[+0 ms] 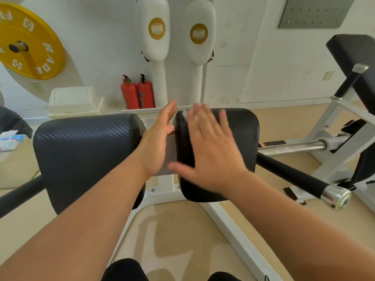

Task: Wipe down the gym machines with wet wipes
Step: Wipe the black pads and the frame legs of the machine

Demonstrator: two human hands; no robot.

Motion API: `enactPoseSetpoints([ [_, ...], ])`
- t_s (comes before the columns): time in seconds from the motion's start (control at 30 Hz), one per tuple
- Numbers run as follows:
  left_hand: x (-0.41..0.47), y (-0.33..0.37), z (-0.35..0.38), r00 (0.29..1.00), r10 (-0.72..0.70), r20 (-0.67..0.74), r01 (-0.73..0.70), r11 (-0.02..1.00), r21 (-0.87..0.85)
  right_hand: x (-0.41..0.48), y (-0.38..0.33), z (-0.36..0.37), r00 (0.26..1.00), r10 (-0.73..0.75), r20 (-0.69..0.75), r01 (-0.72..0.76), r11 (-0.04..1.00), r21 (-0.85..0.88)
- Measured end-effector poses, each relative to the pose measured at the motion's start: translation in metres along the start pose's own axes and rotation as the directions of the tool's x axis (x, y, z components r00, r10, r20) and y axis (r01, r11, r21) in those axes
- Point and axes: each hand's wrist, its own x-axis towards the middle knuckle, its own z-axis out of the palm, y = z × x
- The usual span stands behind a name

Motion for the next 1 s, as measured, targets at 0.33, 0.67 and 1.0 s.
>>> enactPoseSetpoints([
  [0.33, -0.001, -0.006, -0.004, 1.0, -0.025, -0.001, 0.025, 0.984, 0.177, -0.005, 0.027, 0.004, 0.981, 0.19, -0.027, -0.189, 0.981, 0.033],
  [0.67, -0.006, -0.001, 0.004, 0.998, -0.039, -0.043, 0.053, 0.912, 0.406, -0.077, 0.024, 0.058, 0.981, 0.147, -0.124, -0.145, 0.989, 0.027],
  [1.0, -0.019, 0.003, 0.006, 0.998, 0.039, -0.05, -0.004, 0.825, 0.566, -0.087, 0.025, 0.052, 0.949, 0.306, -0.082, -0.292, 0.945, 0.148],
])
